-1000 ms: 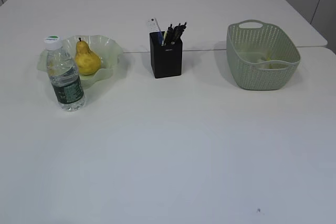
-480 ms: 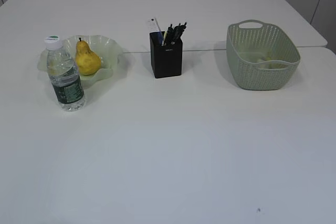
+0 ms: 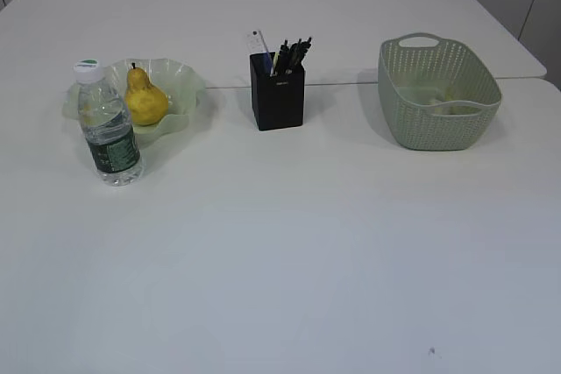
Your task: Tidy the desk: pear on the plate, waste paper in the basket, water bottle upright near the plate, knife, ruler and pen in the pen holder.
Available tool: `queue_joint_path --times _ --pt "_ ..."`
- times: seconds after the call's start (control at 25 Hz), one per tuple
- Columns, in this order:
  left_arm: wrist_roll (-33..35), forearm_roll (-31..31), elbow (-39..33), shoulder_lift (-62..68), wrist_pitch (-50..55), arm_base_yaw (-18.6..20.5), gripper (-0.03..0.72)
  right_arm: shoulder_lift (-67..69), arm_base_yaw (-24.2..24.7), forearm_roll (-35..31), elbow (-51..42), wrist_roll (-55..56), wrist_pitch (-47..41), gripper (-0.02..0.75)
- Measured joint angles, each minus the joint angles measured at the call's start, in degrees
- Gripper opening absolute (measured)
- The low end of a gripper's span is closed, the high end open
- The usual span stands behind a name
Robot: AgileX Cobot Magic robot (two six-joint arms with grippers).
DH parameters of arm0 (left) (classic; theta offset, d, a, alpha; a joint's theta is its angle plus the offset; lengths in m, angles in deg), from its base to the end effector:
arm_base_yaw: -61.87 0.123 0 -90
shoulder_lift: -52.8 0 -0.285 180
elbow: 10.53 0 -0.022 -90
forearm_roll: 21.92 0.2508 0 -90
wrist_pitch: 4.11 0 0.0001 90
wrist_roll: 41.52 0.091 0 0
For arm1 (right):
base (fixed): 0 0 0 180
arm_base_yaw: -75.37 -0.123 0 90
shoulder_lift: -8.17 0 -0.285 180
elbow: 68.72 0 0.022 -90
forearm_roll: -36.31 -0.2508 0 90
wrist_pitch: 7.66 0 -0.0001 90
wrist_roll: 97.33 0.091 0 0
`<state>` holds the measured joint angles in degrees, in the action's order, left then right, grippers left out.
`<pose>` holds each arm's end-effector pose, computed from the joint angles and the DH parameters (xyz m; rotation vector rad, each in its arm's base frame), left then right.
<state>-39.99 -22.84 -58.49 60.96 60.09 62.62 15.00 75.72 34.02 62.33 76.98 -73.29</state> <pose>-0.0076 -0.0014 0.2755 0.0157 2.0998 0.0046 -0.0104 0.0034 0.2687 -0.1028 2.1158 -0.0143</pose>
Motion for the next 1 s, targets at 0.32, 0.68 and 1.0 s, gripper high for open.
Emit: queue_joint_path --times 0.32,0.68,1.0 --pt "0.0 -0.22 0.0 0.0 -0.02 0.7 0.308 0.0 0.46 0.0 0.0 0.0 0.0 0.478" --pt "0.0 -0.22 0.0 0.0 -0.12 0.7 0.3 0.0 0.46 0.0 0.0 0.0 0.0 0.478" --pt "0.0 -0.22 0.0 0.0 -0.24 0.7 0.3 0.0 0.46 0.0 0.0 0.0 0.0 0.478"
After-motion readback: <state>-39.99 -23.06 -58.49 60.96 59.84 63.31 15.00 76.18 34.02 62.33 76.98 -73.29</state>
